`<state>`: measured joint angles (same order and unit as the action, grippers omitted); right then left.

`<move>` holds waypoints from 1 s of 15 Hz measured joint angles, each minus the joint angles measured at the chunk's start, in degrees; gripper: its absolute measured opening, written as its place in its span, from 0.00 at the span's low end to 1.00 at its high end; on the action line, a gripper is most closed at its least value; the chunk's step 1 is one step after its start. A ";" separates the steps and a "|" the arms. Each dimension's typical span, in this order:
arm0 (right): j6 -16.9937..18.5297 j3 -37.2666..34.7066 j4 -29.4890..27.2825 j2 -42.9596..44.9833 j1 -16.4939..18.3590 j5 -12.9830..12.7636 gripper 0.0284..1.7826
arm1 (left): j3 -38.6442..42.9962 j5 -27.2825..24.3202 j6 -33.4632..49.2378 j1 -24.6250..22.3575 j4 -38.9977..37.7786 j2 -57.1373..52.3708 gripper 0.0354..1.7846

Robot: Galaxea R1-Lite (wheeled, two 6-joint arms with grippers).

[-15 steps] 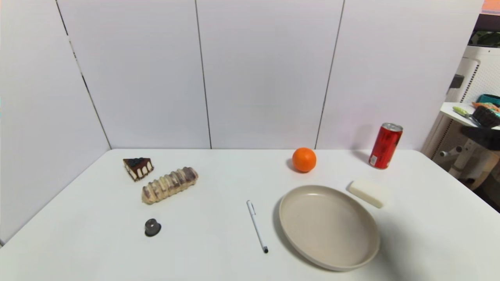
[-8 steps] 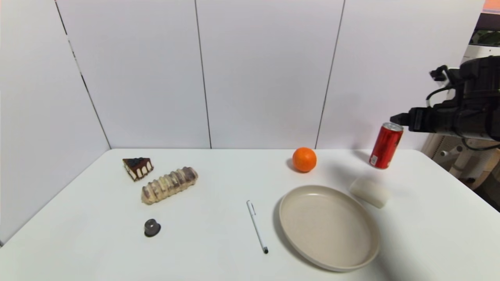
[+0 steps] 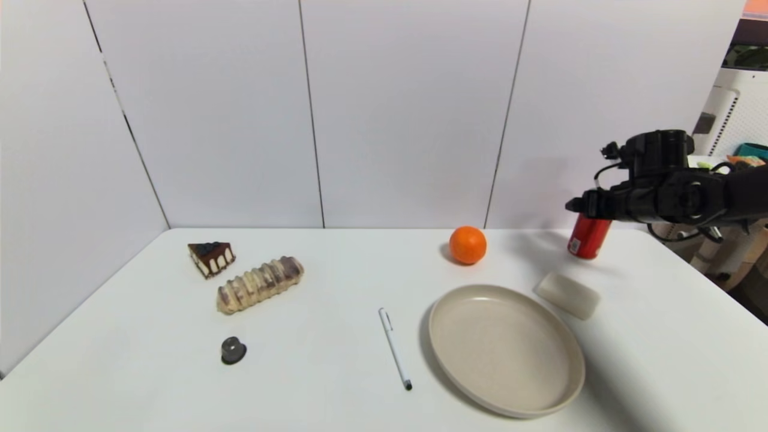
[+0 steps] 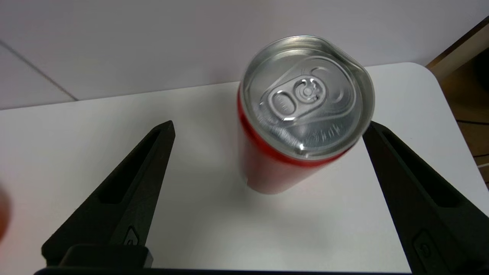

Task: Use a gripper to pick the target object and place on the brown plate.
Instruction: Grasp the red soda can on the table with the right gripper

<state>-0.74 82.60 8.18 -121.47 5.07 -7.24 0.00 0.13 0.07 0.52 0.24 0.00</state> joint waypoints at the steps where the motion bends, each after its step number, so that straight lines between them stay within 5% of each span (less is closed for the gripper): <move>1: -0.07 0.99 0.16 -1.57 0.44 -0.02 0.95 | 0.00 0.00 0.00 0.00 0.00 0.00 0.94; 13: -0.20 8.27 1.38 -9.33 0.83 0.50 0.95 | 0.00 0.02 0.00 0.00 0.00 0.00 0.94; 15: -0.24 8.30 1.29 -9.31 0.82 0.50 0.76 | 0.00 0.02 0.00 0.00 0.00 0.00 0.94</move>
<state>-0.99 90.91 9.47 -130.78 5.89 -6.74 0.00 0.16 0.07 0.52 0.24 0.00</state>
